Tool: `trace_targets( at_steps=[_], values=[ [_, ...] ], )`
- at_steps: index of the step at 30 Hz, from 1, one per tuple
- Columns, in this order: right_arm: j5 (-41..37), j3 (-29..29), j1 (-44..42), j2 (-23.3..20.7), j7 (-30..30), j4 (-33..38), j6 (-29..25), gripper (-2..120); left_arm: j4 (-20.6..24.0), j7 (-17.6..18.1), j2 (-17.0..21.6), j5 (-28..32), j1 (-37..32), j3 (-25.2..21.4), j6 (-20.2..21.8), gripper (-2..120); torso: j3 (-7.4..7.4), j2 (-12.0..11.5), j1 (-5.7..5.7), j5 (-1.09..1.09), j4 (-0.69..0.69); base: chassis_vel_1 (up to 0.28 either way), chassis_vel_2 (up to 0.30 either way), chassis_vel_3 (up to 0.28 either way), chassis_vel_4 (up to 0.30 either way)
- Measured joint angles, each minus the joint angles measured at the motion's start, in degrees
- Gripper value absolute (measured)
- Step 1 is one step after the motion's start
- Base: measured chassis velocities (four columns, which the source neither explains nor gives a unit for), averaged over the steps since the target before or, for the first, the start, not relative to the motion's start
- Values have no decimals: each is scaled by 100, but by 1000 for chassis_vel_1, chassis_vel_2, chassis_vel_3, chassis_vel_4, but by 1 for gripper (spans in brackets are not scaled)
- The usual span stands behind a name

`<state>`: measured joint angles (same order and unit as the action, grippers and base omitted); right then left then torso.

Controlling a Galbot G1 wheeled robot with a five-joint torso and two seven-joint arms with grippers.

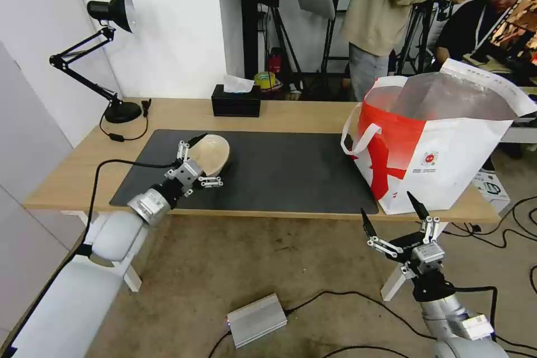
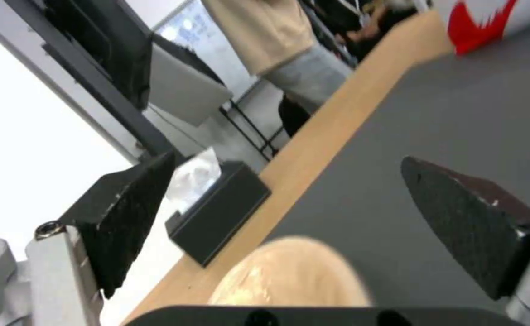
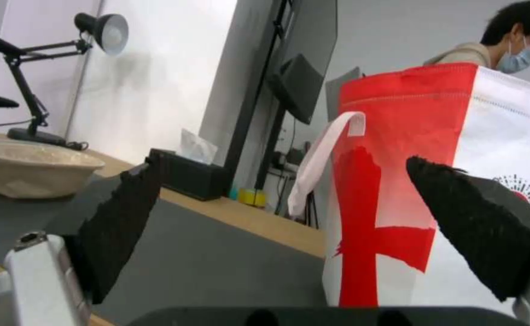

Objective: Pick up the trash from the table and place it into the takeout bag.

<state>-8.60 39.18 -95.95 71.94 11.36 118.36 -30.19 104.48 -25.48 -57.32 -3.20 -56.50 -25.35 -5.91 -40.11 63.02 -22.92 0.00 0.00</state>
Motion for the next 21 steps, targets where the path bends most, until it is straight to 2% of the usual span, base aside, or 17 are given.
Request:
trace_targets(
  at_steps=[4, 10, 21],
  values=[
    [0, 0, 0, 0, 0, 0, 0, 100, -99, -162, -8, -199, 113, -65, 88, 100, 0, 0, 0, 0, 0, 0, 0, 0, 0],
    [0, 0, 0, 0, 0, 0, 0, 100, -297, -196, -7, -237, 191, -20, 101, 100, 0, 0, 0, 0, 0, 0, 0, 0, 0],
    [0, 0, 0, 0, 0, 0, 0, 100, -370, -330, -32, -254, 226, 29, 99, 100, 0, 0, 0, 0, -1, 0, 0, 0, 0]
  ],
)
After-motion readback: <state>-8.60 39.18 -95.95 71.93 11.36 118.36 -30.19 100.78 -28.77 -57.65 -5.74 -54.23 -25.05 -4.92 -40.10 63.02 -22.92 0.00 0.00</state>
